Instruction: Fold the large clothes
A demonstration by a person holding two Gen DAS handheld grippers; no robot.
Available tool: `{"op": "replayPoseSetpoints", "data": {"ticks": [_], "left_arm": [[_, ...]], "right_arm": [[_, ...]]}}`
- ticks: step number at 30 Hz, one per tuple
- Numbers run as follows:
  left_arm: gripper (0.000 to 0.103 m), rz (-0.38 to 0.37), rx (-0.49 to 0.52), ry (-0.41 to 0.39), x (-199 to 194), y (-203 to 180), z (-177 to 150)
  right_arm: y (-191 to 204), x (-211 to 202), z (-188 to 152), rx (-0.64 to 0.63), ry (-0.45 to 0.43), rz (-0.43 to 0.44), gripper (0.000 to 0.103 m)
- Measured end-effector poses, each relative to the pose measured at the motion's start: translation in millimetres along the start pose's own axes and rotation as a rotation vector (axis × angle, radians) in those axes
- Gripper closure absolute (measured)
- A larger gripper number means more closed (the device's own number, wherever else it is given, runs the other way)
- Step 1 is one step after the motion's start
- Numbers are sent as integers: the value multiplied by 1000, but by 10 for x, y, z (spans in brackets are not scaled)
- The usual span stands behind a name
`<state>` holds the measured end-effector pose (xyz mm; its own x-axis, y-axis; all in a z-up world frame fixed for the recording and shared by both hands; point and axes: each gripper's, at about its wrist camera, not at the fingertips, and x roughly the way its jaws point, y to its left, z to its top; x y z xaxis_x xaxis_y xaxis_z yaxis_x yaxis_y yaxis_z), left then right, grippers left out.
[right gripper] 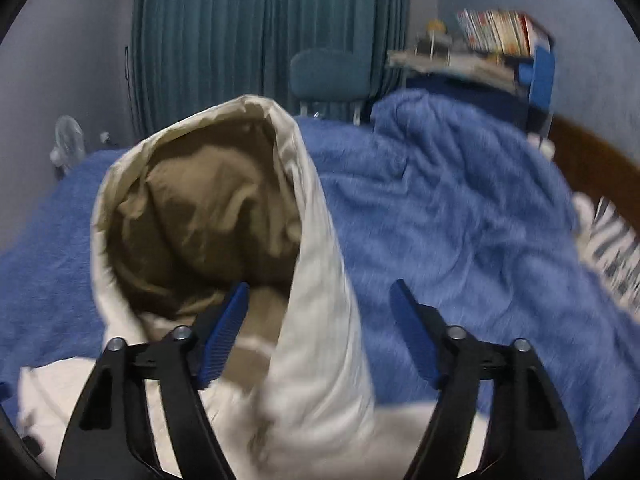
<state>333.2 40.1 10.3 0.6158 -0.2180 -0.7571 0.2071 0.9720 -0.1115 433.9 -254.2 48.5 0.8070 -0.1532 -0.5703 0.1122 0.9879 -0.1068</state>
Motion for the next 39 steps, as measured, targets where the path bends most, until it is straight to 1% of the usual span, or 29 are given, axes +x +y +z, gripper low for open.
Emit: {"op": "replayPoseSetpoints", "data": {"ticks": [1,2,3,4,7,9,11,12,14,16,18,21,22,24,26,27,28,29,30,31,32,35,37,39], "left_arm": [[11,7,17,-9,-12,-11,7],[11,12,29,-18,-20,-22,15],[11,18,42,-38,-42,-32,30],[11,16,47,-49,-56,-41,45],[11,-9,50,-83,-85,-82,106],[11,-19,52,-100,-96,-134,146],[11,-31,62,-134,-141,-200,159],[11,-26,69,-165,-178,-234,159],[11,-13,94,-201,-218,-312,157],[11,22,130,-227,-230,-379,161],[11,69,184,-255,-212,-454,149],[11,143,237,-299,-180,-519,134],[11,138,247,-305,-171,-529,142],[11,136,284,-298,-115,-572,147],[11,176,367,-280,4,-691,132],[12,207,421,-285,47,-768,103],[21,233,475,-298,80,-833,60],[48,249,513,-296,101,-875,24],[60,262,547,-278,139,-918,-9],[76,279,564,-258,164,-952,-43],[87,284,568,-257,149,-943,-74],[90,291,545,-302,-83,-917,-132],[91,259,485,-317,-325,-885,-158],[91,232,451,-344,-573,-867,-242]], "right_arm": [[10,60,16,-11,12,-7,72],[-4,141,24,-10,43,-8,88],[-39,194,13,2,72,29,94],[-81,171,-3,21,63,51,97],[-182,-67,-81,36,0,124,98],[-227,-353,-201,-10,-70,128,98],[-262,-570,-328,-39,-114,135,98],[-290,-689,-421,-57,-130,146,98],[-317,-883,-577,-92,-156,157,98],[-329,-1072,-749,-134,-192,168,98],[-332,-1179,-923,-177,-197,168,98],[-344,-1267,-1123,-208,-167,191,98],[-353,-1293,-1180,-215,-163,198,98],[-350,-1353,-1262,-227,-167,212,98],[-343,-1404,-1344,-235,-169,225,98],[-331,-1420,-1385,-239,-166,226,98],[-314,-1429,-1415,-243,-158,226,98],[-299,-1436,-1441,-249,-156,224,98],[-279,-1447,-1464,-258,-157,219,98],[-264,-1462,-1479,-263,-157,212,98],[-258,-1485,-1483,-257,-154,212,98],[-273,-1595,-1477,-184,-133,222,98],[-278,-1715,-1512,-112,-114,239,98],[-256,-1859,-1572,-79,-115,236,98]]}}
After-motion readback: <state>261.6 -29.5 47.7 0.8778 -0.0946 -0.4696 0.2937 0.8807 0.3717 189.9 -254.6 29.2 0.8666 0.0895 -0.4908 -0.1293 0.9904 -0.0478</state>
